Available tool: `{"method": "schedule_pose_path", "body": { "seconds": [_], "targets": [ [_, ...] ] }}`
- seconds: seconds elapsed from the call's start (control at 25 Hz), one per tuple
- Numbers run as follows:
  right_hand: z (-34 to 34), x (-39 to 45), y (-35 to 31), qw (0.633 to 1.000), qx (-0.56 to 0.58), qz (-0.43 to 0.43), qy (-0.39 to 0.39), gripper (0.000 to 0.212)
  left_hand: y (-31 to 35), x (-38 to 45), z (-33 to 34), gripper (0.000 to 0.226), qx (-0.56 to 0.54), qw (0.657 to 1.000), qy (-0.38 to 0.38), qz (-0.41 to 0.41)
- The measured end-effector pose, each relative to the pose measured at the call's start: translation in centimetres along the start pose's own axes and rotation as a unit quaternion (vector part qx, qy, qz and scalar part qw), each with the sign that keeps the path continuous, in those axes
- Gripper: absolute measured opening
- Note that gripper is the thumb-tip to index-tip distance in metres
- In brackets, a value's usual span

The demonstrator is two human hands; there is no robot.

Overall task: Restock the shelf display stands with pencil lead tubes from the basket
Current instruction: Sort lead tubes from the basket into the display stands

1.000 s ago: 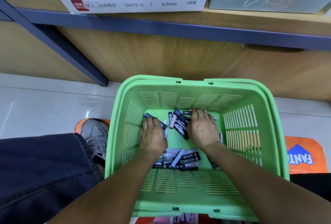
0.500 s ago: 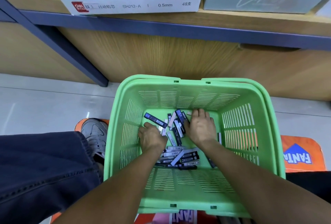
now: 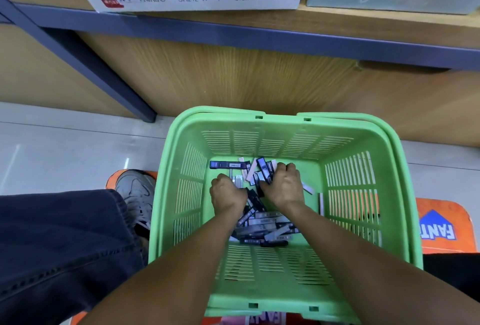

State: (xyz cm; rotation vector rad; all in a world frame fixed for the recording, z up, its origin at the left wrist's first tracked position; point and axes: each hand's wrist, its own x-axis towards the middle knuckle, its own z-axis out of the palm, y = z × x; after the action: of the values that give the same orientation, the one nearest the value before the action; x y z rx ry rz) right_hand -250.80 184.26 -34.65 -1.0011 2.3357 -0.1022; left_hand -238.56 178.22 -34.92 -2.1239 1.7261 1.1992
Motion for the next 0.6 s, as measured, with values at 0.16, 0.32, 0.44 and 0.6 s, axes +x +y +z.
{"method": "schedule_pose_path", "body": {
  "seconds": [0.16,0.32,0.44,0.6],
  "targets": [
    [-0.7,0.2,-0.2,0.996,0.068,0.052,-0.037,0.025,0.6,0.2,-0.3,0.029,-0.069,0.997,-0.015,-0.039],
    [-0.8,0.7,-0.4,0.989,0.095,0.101,-0.059,0.027,1.1,0.6,-0.2,0.029,-0.094,0.993,-0.031,-0.064],
    [-1.5,1.1,-0.7,0.979,0.134,0.125,-0.088,0.027,1.7,0.4,0.1,0.031,-0.100,0.991,-0.056,-0.067],
    [-1.8,0.8,-0.9,0.946,0.245,0.146,-0.155,0.015,2.6,-0.8,0.8,0.031,-0.111,0.991,-0.042,-0.053]
  ]
}}
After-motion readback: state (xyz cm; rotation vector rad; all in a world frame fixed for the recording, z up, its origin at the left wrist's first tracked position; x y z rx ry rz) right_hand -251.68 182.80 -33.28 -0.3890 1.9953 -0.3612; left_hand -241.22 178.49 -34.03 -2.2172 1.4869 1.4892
